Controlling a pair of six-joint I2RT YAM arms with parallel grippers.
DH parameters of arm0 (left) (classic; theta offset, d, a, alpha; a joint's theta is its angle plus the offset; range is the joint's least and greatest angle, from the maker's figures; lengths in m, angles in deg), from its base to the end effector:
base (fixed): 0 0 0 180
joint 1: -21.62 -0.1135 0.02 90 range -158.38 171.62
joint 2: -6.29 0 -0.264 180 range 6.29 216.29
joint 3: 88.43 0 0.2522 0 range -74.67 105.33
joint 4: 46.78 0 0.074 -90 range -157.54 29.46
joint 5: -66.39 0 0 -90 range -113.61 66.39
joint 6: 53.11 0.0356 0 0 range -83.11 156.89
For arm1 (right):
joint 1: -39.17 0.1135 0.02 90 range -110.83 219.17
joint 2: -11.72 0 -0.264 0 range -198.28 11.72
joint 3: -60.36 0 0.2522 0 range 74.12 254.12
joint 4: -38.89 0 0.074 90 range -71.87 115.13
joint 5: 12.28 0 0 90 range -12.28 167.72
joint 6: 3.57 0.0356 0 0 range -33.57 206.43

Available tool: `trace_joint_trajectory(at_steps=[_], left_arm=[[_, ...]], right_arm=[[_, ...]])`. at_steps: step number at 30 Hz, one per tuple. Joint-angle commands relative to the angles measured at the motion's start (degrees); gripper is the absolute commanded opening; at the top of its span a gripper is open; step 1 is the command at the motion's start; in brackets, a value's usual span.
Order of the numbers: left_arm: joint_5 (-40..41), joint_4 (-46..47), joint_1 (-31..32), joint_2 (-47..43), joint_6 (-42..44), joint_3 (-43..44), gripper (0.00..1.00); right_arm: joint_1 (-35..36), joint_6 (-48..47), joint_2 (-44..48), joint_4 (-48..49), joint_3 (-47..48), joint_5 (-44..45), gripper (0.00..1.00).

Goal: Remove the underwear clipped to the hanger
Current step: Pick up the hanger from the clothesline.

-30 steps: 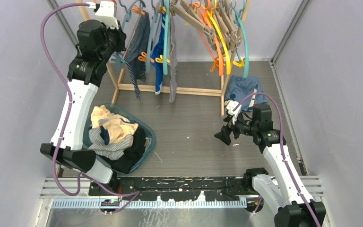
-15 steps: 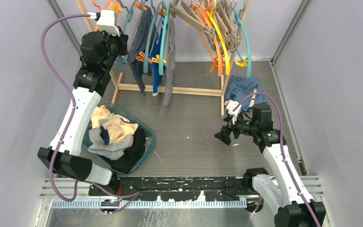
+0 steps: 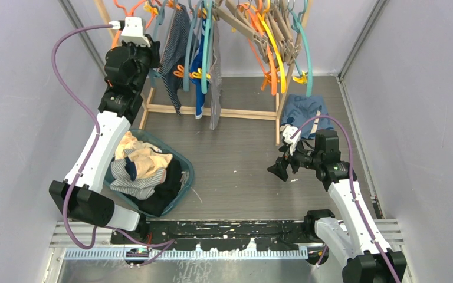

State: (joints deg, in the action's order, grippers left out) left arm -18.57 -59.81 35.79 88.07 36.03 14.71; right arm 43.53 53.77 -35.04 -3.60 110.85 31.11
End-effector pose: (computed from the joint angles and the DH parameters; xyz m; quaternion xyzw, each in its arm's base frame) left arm 0.3163 -0.0766 0.4825 0.0427 0.6527 -0.0704 0.7531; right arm 0.1651 0.0385 0.2606 -0.4251 0.7310 0.2488 0.4723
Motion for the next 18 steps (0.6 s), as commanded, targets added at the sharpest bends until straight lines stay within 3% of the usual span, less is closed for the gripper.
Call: trace_joint_trajectory(at_steps=[1, 18], left_arm=[[2.3, 10.4, -0.2, -2.7, -1.8, 0.0, 0.0], [2.3, 15.2, -0.8, -7.1, 1.4, -4.4, 0.0]], right_arm=[[-0.2, -0.5, 0.0, 2.1, 0.3, -0.9, 0.97], [-0.1, -0.6, -0.3, 2.2, 0.1, -0.6, 0.97]])
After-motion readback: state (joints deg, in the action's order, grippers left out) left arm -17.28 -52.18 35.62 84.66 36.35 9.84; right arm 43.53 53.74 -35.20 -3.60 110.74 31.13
